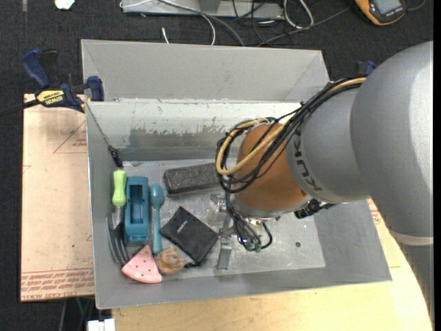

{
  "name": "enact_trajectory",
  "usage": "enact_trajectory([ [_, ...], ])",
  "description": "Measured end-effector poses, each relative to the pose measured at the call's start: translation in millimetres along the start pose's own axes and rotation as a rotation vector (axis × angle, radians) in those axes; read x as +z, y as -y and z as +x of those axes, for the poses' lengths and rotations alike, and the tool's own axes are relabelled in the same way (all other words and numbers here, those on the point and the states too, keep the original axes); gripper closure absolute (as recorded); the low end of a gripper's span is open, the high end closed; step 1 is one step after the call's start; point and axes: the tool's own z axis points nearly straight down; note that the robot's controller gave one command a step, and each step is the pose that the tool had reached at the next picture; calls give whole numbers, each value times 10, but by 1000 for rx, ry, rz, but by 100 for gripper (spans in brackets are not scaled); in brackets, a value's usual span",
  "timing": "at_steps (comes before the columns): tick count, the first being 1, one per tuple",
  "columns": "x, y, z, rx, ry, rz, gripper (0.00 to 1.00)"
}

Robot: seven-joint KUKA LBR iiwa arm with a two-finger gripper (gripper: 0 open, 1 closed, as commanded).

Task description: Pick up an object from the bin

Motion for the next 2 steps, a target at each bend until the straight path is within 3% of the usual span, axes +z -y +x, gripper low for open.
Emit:
enact_trajectory([
  [1,86,174,130,-191,-2,0,0],
  [2,103,-63,102,55,2,-2,0],
])
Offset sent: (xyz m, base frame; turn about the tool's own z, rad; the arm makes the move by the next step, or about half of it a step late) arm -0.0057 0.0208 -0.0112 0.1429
